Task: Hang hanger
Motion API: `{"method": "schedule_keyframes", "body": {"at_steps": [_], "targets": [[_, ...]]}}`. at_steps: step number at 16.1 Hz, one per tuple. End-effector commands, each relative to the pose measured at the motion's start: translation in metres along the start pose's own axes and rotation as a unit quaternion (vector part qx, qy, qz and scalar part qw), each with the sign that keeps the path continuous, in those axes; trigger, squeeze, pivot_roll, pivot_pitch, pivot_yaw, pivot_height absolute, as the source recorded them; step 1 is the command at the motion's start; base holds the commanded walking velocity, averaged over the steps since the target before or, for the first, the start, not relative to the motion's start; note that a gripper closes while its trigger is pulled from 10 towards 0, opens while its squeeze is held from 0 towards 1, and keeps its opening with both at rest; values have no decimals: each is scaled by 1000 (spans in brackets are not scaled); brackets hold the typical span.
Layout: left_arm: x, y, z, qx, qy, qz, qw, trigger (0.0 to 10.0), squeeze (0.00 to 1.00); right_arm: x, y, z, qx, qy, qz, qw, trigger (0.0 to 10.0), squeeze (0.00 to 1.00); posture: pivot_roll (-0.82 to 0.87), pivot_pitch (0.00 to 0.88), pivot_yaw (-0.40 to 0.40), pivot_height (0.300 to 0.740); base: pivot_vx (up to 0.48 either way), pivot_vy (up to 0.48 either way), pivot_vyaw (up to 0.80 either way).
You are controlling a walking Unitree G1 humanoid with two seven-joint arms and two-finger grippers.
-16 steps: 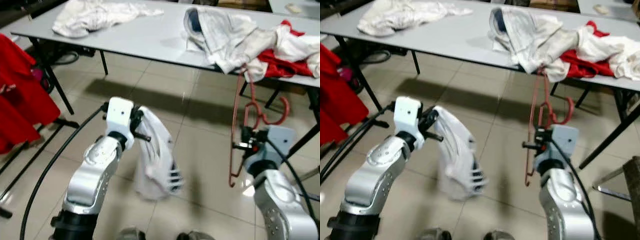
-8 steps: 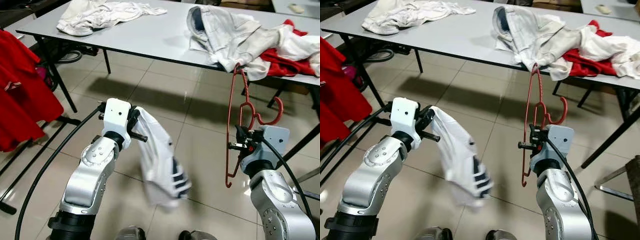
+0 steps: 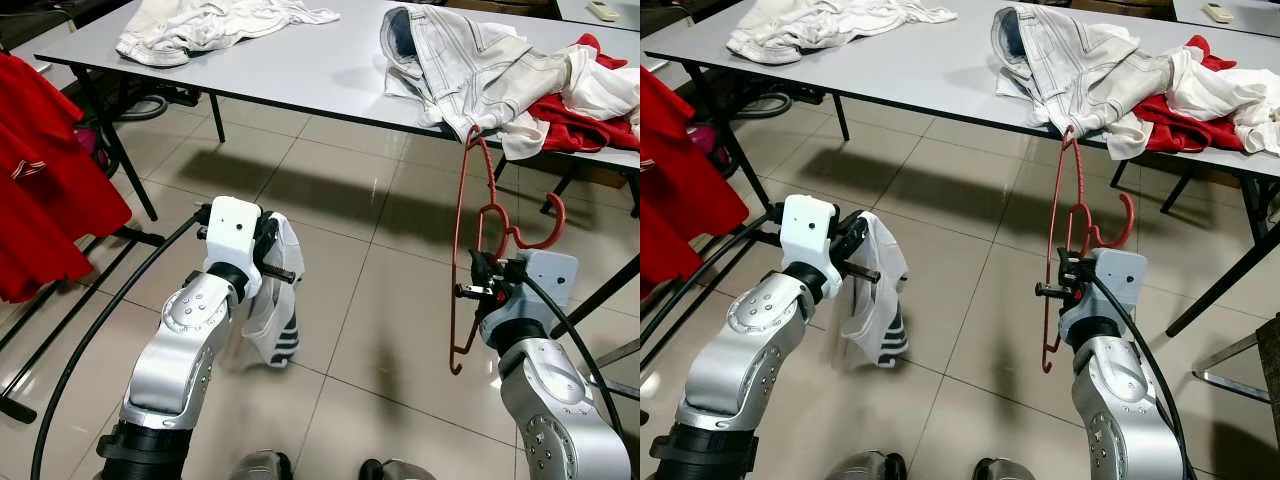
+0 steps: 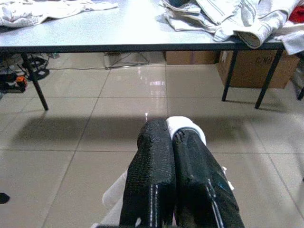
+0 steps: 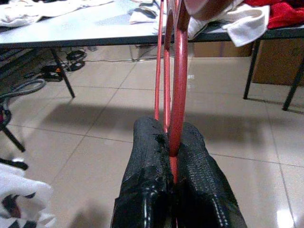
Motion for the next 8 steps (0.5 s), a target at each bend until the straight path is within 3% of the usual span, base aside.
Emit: {"method": "schedule_keyframes", "body": {"at_steps": [1, 2, 3, 4, 8], "targets": [[5, 1, 2, -5, -12, 9, 1000, 0, 0, 3, 1, 1, 5, -8, -8, 1000, 0, 0, 11, 97, 38, 740, 0, 0, 0], [5, 0, 3, -7, -13, 10, 1000, 0, 0, 3, 1, 1, 5, -7, -6, 1000, 0, 0, 11, 98, 39, 740, 0, 0, 0], [6, 0, 2, -7, -13, 7, 1000, 275, 0, 3, 1, 1, 3, -6, -4, 1000, 1451, 0, 11, 98, 39, 740, 0, 0, 0], [5, 0, 2, -6, -11, -8, 1000, 10000, 0, 3, 0, 1, -3, -4, 2, 1000, 10000, 0, 11, 98, 39, 740, 0, 0, 0], [5, 2, 1, 0, -11, -4, 1000, 10000, 0, 2, -1, 0, -2, -4, 0, 1000, 10000, 0, 10, 98, 38, 740, 0, 0, 0]]}}
Point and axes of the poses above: a point about 5 cm out from each wrist's last joint towards the gripper, its own z axis pointing back from the gripper into the wrist, its own x axis along the axis of the wrist's last joint, y = z × x, the point moved 2 cm from there along -z, pointing out of the wrist towards the gripper, and after that the axes turned 7 degrees about -z, right-handed, at the moved point
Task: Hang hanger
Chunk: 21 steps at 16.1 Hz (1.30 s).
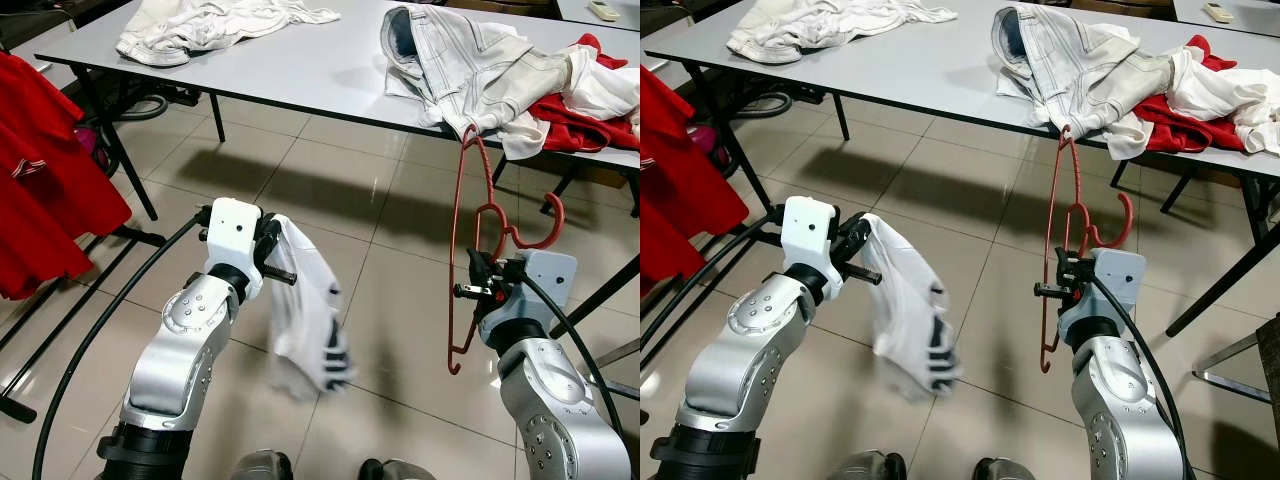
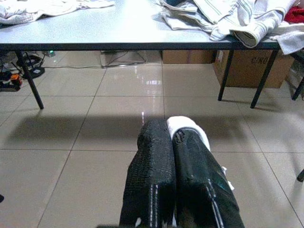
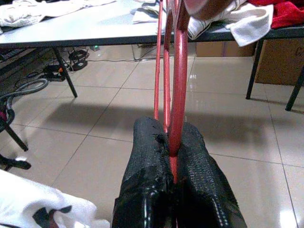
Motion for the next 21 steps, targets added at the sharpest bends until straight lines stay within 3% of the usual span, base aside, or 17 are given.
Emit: {"method": "schedule_keyframes", "body": {"at_steps": [1, 7, 17, 21], "targets": [[7, 3, 1, 5, -13, -6, 1000, 10000, 0, 3, -1, 0, -3, -4, -1, 1000, 10000, 0, 10, 99, 38, 740, 0, 0, 0], [10, 3, 1, 2, -23, 2, 1000, 10000, 0, 3, -1, -1, -4, -1, -3, 1000, 10000, 0, 8, 99, 36, 740, 0, 0, -115], [9, 4, 0, 8, -21, 11, 1000, 10000, 0, 5, 1, -3, 1, -4, 3, 1000, 10000, 0, 7, 98, 29, 740, 274, 0, -80], [9, 4, 1, 5, -20, 11, 1000, 10000, 0, 4, 2, -3, 5, 2, -1, 1000, 10000, 0, 7, 98, 27, 740, 293, 0, -709]]}}
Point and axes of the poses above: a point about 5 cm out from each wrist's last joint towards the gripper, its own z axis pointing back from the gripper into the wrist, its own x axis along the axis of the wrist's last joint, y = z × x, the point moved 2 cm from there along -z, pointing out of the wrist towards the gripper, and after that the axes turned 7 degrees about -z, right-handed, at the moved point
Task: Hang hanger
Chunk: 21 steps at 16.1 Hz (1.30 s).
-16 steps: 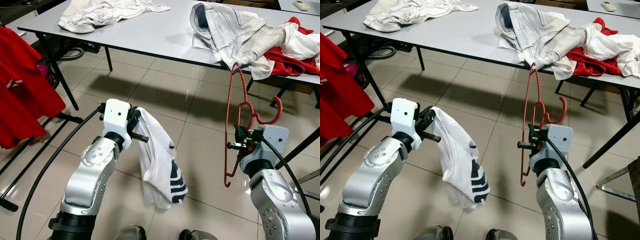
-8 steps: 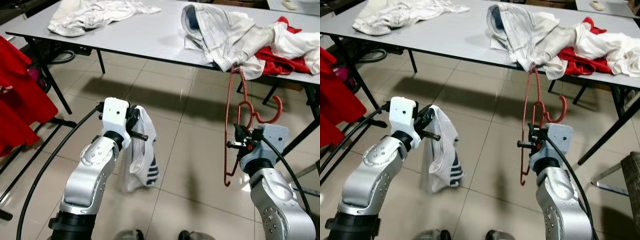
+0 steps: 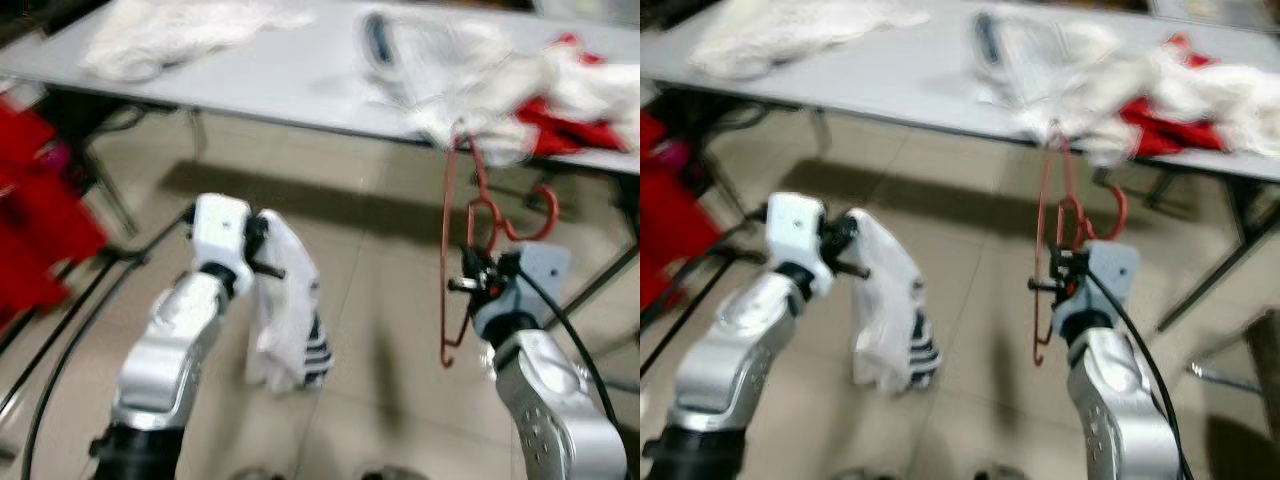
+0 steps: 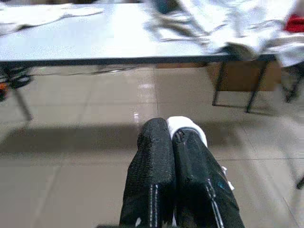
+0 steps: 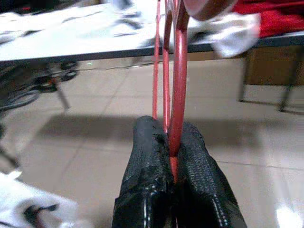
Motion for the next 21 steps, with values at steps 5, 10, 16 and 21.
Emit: {"method": "schedule_keyframes", "body": {"at_steps": [5, 10, 16, 21], "targets": [[8, -6, -1, -13, -16, 0, 1000, 10000, 0, 1, -3, 1, -5, -1, 1, 1000, 10000, 0, 6, 97, 29, 740, 314, 0, -388], [8, -7, -1, -16, -17, -1, 1000, 10000, 0, 1, -3, 1, -5, -2, 3, 1000, 10000, 0, 8, 87, 30, 740, 322, 0, 0], [8, -7, -1, -19, -18, -1, 1000, 10000, 0, 0, -2, 1, -4, -3, 5, 1000, 10000, 0, 7, 81, 27, 740, 321, 0, 0], [2, -12, 3, -18, -14, 3, 1000, 10000, 0, -6, -6, 5, -1, 10, 14, 1000, 10000, 0, -6, 64, 8, 740, 322, 0, 0]]}}
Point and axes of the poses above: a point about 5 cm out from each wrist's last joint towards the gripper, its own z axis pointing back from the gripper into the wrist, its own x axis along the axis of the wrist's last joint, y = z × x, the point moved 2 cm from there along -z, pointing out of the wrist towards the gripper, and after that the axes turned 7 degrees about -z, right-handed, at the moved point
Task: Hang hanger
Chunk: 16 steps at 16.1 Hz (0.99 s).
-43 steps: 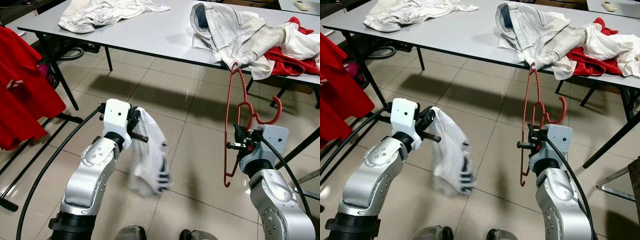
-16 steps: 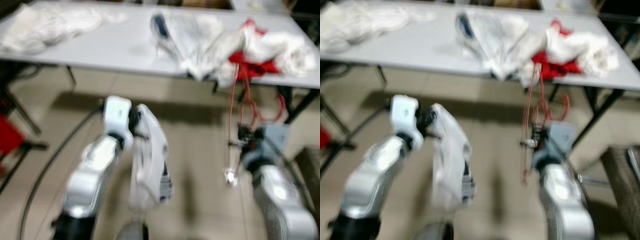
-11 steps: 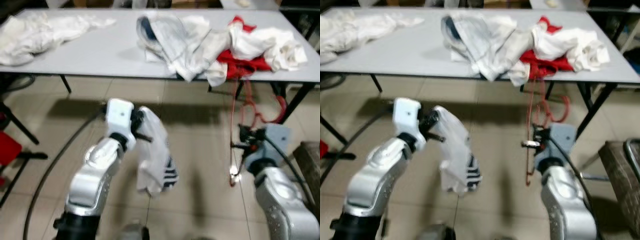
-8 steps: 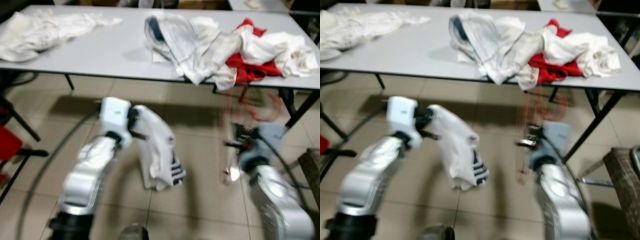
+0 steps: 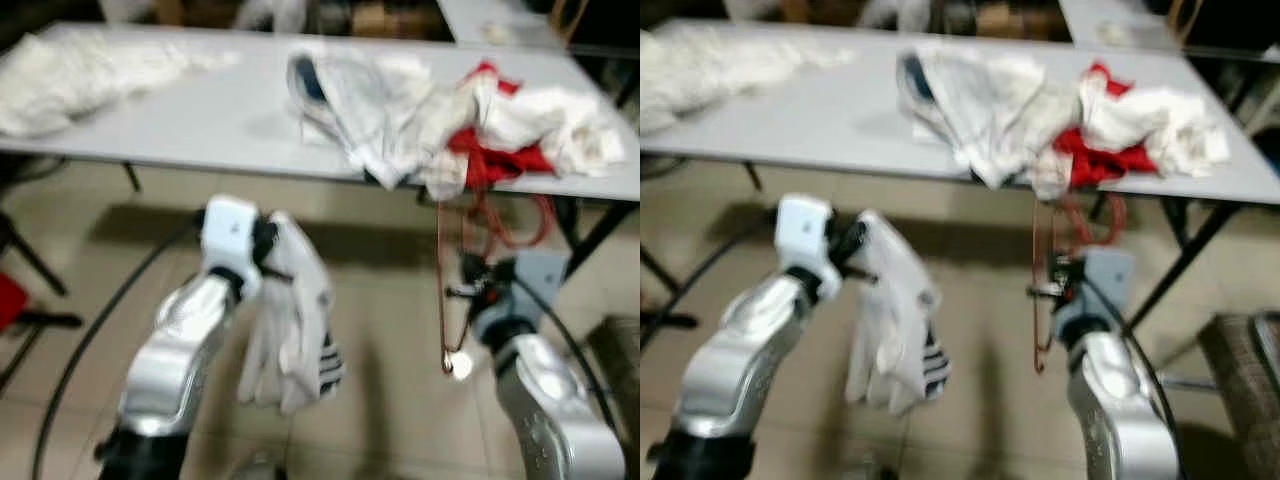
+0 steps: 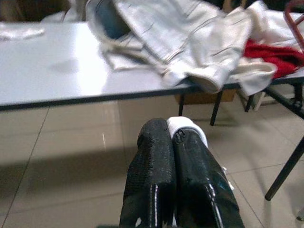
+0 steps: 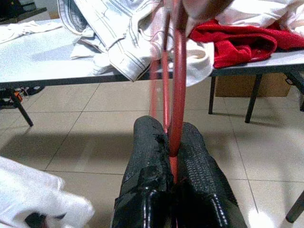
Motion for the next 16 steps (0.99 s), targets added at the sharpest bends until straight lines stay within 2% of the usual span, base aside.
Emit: {"method": "schedule_keyframes", "body": {"at_steps": [1, 4, 6, 9, 12, 14, 16], "targets": [[8, -7, 0, -6, -20, -2, 1000, 10000, 0, 2, -8, 4, -12, -2, 12, 1000, 10000, 0, -6, 64, 8, 740, 322, 0, 0], [11, -5, -7, -11, -25, 1, 1000, 10000, 0, 10, -5, -3, -7, -18, 22, 1000, 10000, 0, -19, 37, 39, 740, 330, 0, 0], [15, 3, -11, -3, -31, 1, 1000, 10000, 0, 14, -3, -3, 7, -22, 37, 999, 10000, 0, -20, 27, 45, 740, 330, 0, 0], [20, 9, -14, 12, -39, 10, 999, 10000, 0, 18, 1, -3, 30, -25, 54, 998, 10000, 0, -18, 23, 40, 740, 346, 0, -800], [25, 10, -16, 16, -46, 9, 999, 10000, 0, 22, 6, -7, 59, -20, 75, 995, 10000, 0, -21, 27, 29, 740, 371, 0, 0], [35, 13, -17, 24, -59, 11, 998, 10000, 0, 26, 11, -3, 98, -17, 87, 991, 10000, 0, -18, 27, 25, 740, 388, 0, 0], [54, 21, -22, 35, -82, 9, 996, 10000, 0, 40, 15, 3, 163, -20, 100, 981, 10000, 0, -12, 15, 26, 740, 386, 0, 0]]}}
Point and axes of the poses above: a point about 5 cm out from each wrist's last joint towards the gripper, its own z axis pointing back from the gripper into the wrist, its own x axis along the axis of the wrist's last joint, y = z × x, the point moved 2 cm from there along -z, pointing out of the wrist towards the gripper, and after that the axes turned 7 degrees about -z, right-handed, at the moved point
